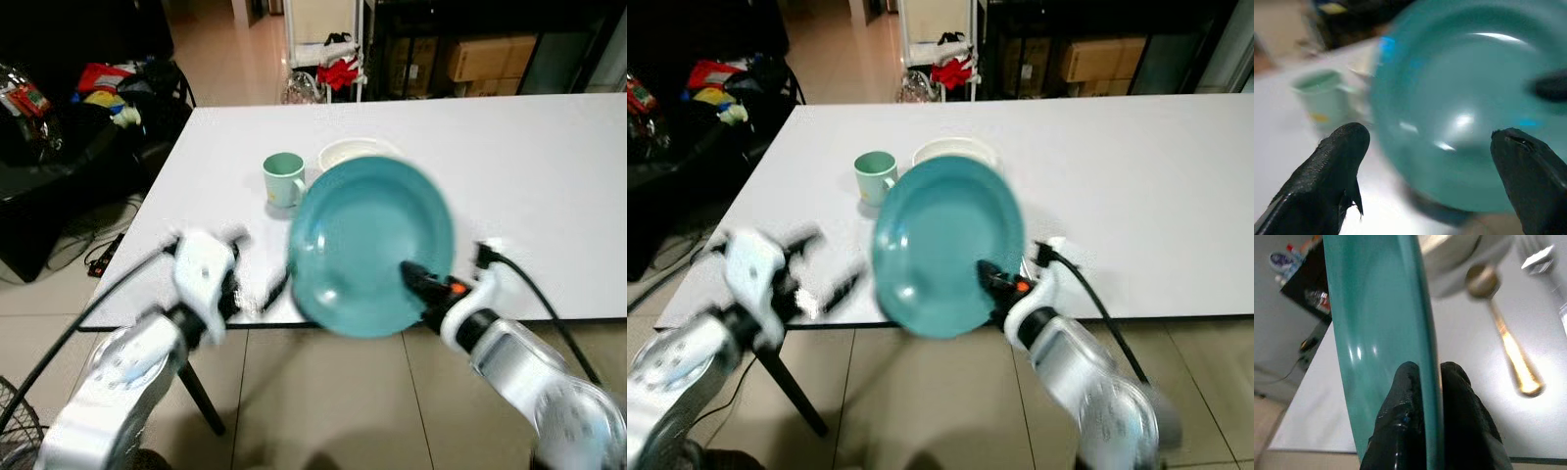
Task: Setting the table
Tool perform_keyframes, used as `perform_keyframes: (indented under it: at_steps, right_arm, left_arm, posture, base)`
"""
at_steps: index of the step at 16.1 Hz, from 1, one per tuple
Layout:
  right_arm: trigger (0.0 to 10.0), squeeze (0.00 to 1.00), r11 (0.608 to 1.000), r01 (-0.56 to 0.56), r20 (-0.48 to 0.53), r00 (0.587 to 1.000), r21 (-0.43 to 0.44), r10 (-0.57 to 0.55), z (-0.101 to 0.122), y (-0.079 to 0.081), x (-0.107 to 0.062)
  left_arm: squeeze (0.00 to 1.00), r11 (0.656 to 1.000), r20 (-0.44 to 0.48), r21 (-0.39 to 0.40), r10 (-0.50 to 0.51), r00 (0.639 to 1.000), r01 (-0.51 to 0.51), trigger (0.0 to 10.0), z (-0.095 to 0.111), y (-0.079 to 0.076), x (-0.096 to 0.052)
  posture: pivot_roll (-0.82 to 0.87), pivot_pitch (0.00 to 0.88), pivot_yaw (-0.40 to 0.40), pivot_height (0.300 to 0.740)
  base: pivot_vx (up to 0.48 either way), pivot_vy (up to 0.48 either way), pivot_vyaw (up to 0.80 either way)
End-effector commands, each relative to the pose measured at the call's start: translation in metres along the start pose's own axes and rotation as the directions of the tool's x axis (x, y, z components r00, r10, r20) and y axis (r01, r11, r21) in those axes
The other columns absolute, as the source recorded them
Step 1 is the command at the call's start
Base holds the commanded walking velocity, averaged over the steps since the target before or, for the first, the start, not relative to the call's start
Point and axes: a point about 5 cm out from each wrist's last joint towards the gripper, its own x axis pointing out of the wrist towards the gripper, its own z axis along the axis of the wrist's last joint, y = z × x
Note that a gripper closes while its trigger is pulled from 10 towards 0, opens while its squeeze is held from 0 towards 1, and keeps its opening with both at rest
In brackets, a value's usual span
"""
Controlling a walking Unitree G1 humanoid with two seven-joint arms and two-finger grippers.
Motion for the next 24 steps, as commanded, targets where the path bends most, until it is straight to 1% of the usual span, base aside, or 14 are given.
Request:
perform_keyframes:
  at_steps: [1,2,4,5,6,7,11,13,14,15,16,21,22,24]
  right_arm:
    - [10.0,0.00,0.990,-0.065,-0.024,0.997,0.125,0.068,-0.003,0.006,0.011]
    - [10.0,0.00,0.974,-0.076,-0.030,0.996,0.212,0.085,-0.003,0.005,0.017]
    - [10.0,0.00,0.947,-0.095,-0.035,0.993,0.307,0.111,-0.001,0.005,0.023]
    - [10.0,0.00,0.916,-0.104,-0.046,0.990,0.387,0.131,-0.002,0.003,0.029]
    - [10.0,0.00,0.896,-0.103,-0.054,0.989,0.432,0.140,-0.003,0.002,0.032]
    - [10.0,0.00,0.858,-0.112,-0.091,0.979,0.501,0.182,-0.007,0.003,0.039]
    - [10.0,0.00,0.844,-0.084,-0.205,0.953,0.530,0.224,-0.012,0.005,0.047]
    - [10.0,0.00,0.842,-0.078,-0.212,0.952,0.534,0.223,-0.012,0.006,0.048]
    - [10.0,0.00,0.811,-0.045,-0.231,0.948,0.583,0.219,-0.011,0.007,0.055]
    - [10.0,0.00,0.801,-0.023,-0.245,0.946,0.599,0.211,-0.012,0.006,0.058]
    - [10.0,0.00,0.781,0.039,-0.292,0.938,0.623,0.187,-0.015,0.003,0.065]
    - [10.0,0.00,0.751,0.102,-0.334,0.928,0.652,0.164,-0.010,0.000,0.078]
    - [10.0,0.00,0.742,0.120,-0.348,0.923,0.660,0.161,-0.005,0.000,0.084]
    - [10.0,0.00,0.746,0.142,-0.378,0.913,0.651,0.156,0.000,0.001,0.092]
  left_arm:
    - [0.00,0.995,-0.029,-0.035,-0.095,0.995,0.094,10.0,-0.001,-0.008,-0.004]
    - [0.00,0.992,-0.029,-0.076,-0.101,0.994,0.099,10.0,-0.002,-0.009,-0.006]
    - [0.00,0.989,-0.013,-0.107,-0.105,0.994,0.103,10.0,0.001,-0.009,-0.008]
    - [0.00,0.988,-0.017,-0.110,-0.112,0.994,0.109,10.0,0.001,-0.011,-0.009]
    - [0.00,0.988,-0.021,-0.110,-0.115,0.993,0.112,10.0,0.000,-0.011,-0.010]
    - [0.00,0.986,-0.026,-0.113,-0.125,0.992,0.121,10.0,0.001,-0.013,-0.011]
    - [0.00,0.985,-0.037,-0.118,-0.130,0.991,0.125,10.0,0.001,-0.014,-0.014]
    - [0.00,0.985,-0.039,-0.118,-0.128,0.991,0.122,10.0,0.002,-0.014,-0.014]
    - [0.00,0.986,-0.042,-0.120,-0.124,0.991,0.118,10.0,0.002,-0.014,-0.015]
    - [0.00,0.985,-0.044,-0.122,-0.126,0.991,0.120,10.0,0.001,-0.015,-0.015]
    - [0.00,0.985,-0.052,-0.123,-0.132,0.990,0.125,10.0,0.000,-0.016,-0.015]
    - [0.00,0.984,-0.059,-0.124,-0.140,0.988,0.131,10.0,0.001,-0.016,-0.015]
    - [0.00,0.983,-0.067,-0.123,-0.142,0.988,0.133,10.0,0.000,-0.016,-0.015]
    - [0.00,0.984,-0.073,-0.120,-0.140,0.987,0.131,10.0,0.000,-0.016,-0.014]
  posture:
    - [0.00,0.000,0.060,0.740]
    - [0.00,0.000,0.056,0.740]
    - [0.00,0.000,0.051,0.740]
    - [0.01,0.000,0.047,0.740]
    - [0.01,0.000,0.044,0.740]
    - [0.01,0.000,0.042,0.740]
    - [0.02,0.000,0.028,0.740]
    - [0.02,0.000,0.028,0.740]
    - [0.02,0.000,0.027,0.740]
    - [0.02,0.000,0.027,0.740]
    - [0.02,0.000,0.031,0.740]
    - [0.02,0.000,0.037,0.740]
    - [0.02,0.000,0.037,0.740]
    - [0.03,0.000,0.033,0.740]
  base:
    - [0.000,0.000,0.00]
    - [0.000,0.000,0.00]
    - [0.000,0.000,0.00]
    - [0.000,0.000,0.00]
    - [0.000,0.000,0.00]
    - [0.000,0.000,0.00]
    - [0.000,0.000,0.00]
    - [0.000,0.000,0.00]
    - [0.000,0.000,0.00]
    - [0.000,0.000,0.00]
    - [0.000,0.000,0.00]
    - [0.000,0.000,0.00]
    - [0.000,0.000,0.00]
    - [0.000,0.000,0.00]
